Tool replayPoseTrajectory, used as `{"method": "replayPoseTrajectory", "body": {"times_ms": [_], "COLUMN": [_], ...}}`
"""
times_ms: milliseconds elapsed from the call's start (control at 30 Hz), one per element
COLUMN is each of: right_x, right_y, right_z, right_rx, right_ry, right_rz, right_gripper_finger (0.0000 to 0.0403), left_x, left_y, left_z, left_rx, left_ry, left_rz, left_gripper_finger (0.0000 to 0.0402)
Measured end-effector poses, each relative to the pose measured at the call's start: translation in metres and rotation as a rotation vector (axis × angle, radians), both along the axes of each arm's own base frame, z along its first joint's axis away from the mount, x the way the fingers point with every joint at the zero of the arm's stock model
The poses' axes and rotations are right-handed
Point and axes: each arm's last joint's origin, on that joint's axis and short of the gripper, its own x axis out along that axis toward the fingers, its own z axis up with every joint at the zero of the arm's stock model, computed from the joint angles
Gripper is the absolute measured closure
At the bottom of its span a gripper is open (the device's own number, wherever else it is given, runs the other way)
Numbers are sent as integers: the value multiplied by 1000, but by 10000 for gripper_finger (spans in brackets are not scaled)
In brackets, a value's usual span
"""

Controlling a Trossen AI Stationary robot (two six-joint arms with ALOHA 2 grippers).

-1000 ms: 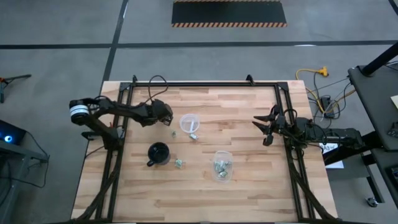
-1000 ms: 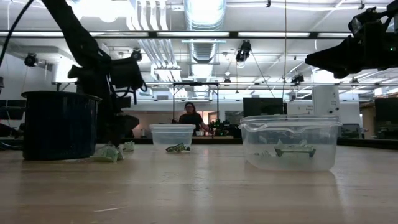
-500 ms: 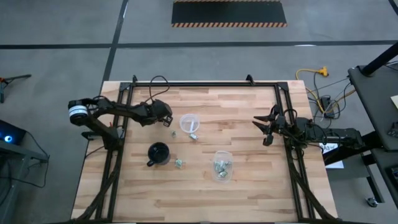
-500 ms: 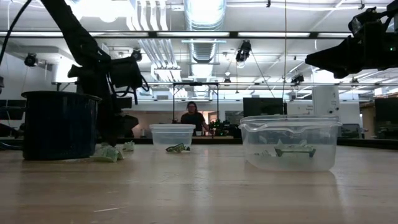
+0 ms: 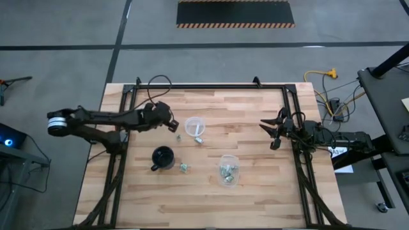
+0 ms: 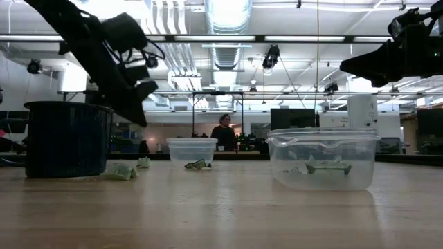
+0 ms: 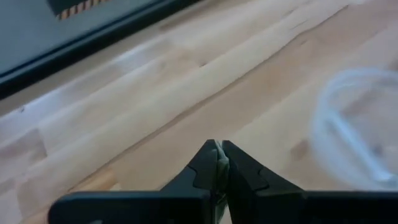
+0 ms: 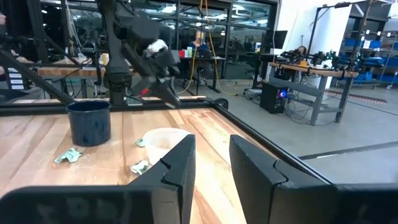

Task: Pick and place items into bin
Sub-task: Put the stevia packet into the round transparent bin

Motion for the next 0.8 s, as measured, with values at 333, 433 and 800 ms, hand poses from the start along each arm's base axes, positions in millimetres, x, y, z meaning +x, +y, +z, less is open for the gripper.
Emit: {"method": "replayPoseTrajectory", "body": {"times_ms": [333,433,800], "right_x": [0,0,0], "right_y": [0,0,0], "right_z": [0,0,0], "right_rx": [0,0,0], "right_ry": [1,0,0], "right_rz": [0,0,1], "right_gripper_finger": [311,308,318], "left_x": [12,22,56], "left_y": [-21,-24,-21], "left_z": [24,29,17], "left_rx": [37,64,195], "left_ry": [-264,-345,-491], "left_rz": [-283,-383,-506], "left_gripper_finger": [401,401,401]}}
